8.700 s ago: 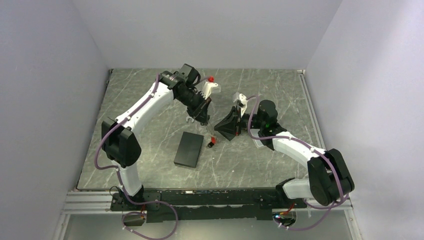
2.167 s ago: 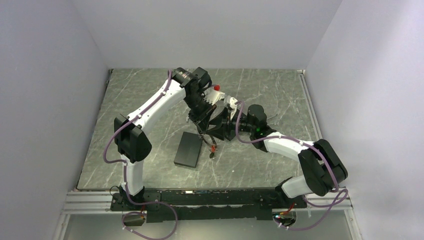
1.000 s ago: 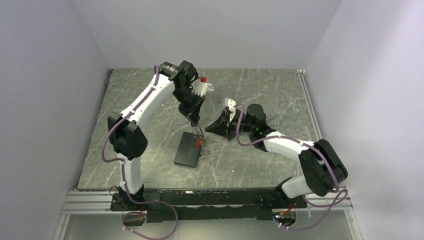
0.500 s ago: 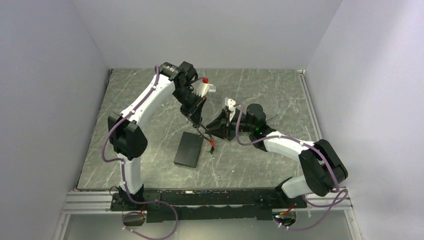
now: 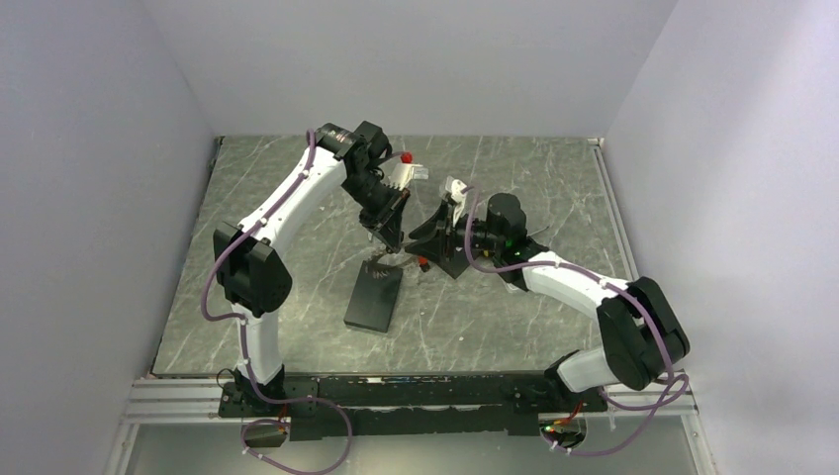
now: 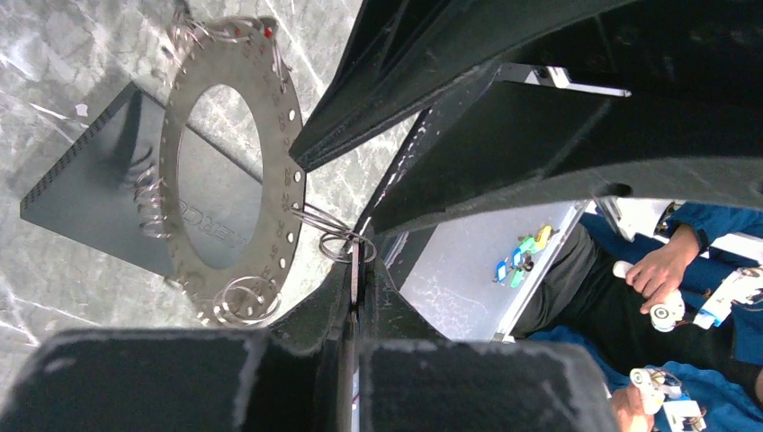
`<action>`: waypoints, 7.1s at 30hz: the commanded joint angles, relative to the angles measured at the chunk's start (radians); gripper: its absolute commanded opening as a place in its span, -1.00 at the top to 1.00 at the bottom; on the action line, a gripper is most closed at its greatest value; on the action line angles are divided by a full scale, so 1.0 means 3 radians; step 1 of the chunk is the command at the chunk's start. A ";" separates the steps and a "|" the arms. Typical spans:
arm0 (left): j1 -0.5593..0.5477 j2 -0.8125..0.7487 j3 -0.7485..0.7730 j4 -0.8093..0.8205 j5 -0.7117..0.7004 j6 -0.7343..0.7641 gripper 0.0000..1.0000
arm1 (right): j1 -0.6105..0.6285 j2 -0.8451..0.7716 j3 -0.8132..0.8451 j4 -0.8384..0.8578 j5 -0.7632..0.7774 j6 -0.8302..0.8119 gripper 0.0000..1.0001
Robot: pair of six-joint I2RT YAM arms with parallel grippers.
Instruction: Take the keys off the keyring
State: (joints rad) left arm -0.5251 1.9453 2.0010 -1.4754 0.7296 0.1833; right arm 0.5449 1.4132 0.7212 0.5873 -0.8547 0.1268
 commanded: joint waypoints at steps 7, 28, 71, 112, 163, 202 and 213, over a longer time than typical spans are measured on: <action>-0.0009 -0.0001 0.0095 0.0096 0.0318 -0.0277 1.00 | -0.0006 -0.0261 0.0297 -0.0691 0.0165 -0.0390 0.00; 0.0002 0.0007 -0.0082 0.0099 0.0656 -0.0253 1.00 | 0.0059 -0.0063 0.0027 0.0220 0.0172 -0.0507 0.31; 0.0303 -0.0382 -0.0655 0.0560 0.0172 0.0014 0.68 | -0.0070 -0.0225 -0.0112 0.0502 -0.0483 -0.0068 1.00; 0.0633 -0.1182 -0.1743 0.2500 0.1194 0.1787 -0.99 | -0.0784 -0.0184 0.0038 0.1124 -0.1389 0.1001 1.00; 0.1197 -0.1867 -0.2574 0.3390 -0.3862 0.0872 1.00 | -0.0697 -0.0346 0.0423 -0.0529 -0.1056 0.0152 -0.99; 0.1026 -0.0723 -0.1972 0.2826 -0.1894 0.0025 -0.65 | -0.0787 -0.0274 0.0475 -0.0729 -0.1026 0.0023 -0.99; 0.0893 -0.1040 -0.1897 0.2413 0.0088 0.1273 -0.99 | -0.1078 -0.0353 0.0523 -0.0589 -0.0989 0.0347 -0.99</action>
State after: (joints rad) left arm -0.2249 1.6257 1.4113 -0.6842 0.5083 0.3958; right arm 0.2600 1.3376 0.8204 0.3542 -1.1561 0.1902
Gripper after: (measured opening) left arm 0.994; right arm 0.994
